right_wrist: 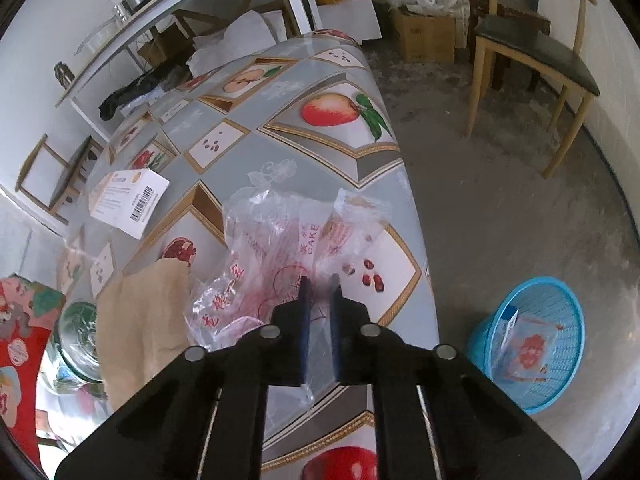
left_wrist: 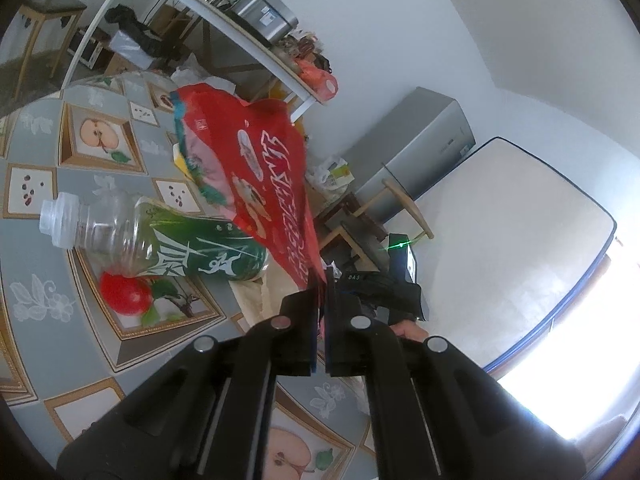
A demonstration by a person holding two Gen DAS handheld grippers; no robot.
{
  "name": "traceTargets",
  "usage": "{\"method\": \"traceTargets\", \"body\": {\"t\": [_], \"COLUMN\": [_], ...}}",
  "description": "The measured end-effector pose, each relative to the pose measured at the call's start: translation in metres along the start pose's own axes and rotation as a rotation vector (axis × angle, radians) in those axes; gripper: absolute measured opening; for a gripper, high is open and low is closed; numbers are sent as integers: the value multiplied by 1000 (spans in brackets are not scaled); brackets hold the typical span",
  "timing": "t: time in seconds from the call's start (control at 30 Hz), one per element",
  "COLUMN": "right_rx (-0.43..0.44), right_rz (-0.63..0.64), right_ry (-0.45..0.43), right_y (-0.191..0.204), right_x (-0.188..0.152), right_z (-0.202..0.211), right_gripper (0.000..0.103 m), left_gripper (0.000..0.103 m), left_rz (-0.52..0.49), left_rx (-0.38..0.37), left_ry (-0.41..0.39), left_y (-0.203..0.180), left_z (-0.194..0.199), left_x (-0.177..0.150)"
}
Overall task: Collect trash
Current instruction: 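Lift the red snack bag with the left gripper while the right grasps a clear plastic bag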
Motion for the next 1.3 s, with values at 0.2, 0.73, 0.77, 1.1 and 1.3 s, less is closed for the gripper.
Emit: {"method": "traceTargets", "body": {"t": [0.2, 0.73, 0.77, 1.1, 1.3], "right_rx": [58, 156, 163, 198, 207], "right_rz": [-31, -50, -51, -102, -145], "right_ry": [-28, -208, -218, -302, -352], "right_y": [-3, -27, -29, -65, -91], "right_x": [-11, -57, -61, -99, -116], "right_z": [19, 132, 139, 199, 226], "right_gripper": [4, 4, 4, 4, 4], "left_gripper": [1, 1, 1, 1, 1], "left_rz": [-43, -130, -136, -203, -264], "left_rx": [8, -7, -7, -53, -81], "left_ry": [-21, -49, -48, -25, -3], "left_y": [-11, -44, -47, -84, -111], "left_z": [8, 27, 27, 24, 20], "left_x": [1, -1, -2, -9, -15]}}
Point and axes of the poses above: each gripper's, at about its wrist camera, not at the fingertips, and z roughly against the way its jaws point, y to its left, x to its top, the point moved 6 cm from there along -z, roughly the way its jaws point, and after that the axes turned 12 degrees about y, right-handed, at the moved point
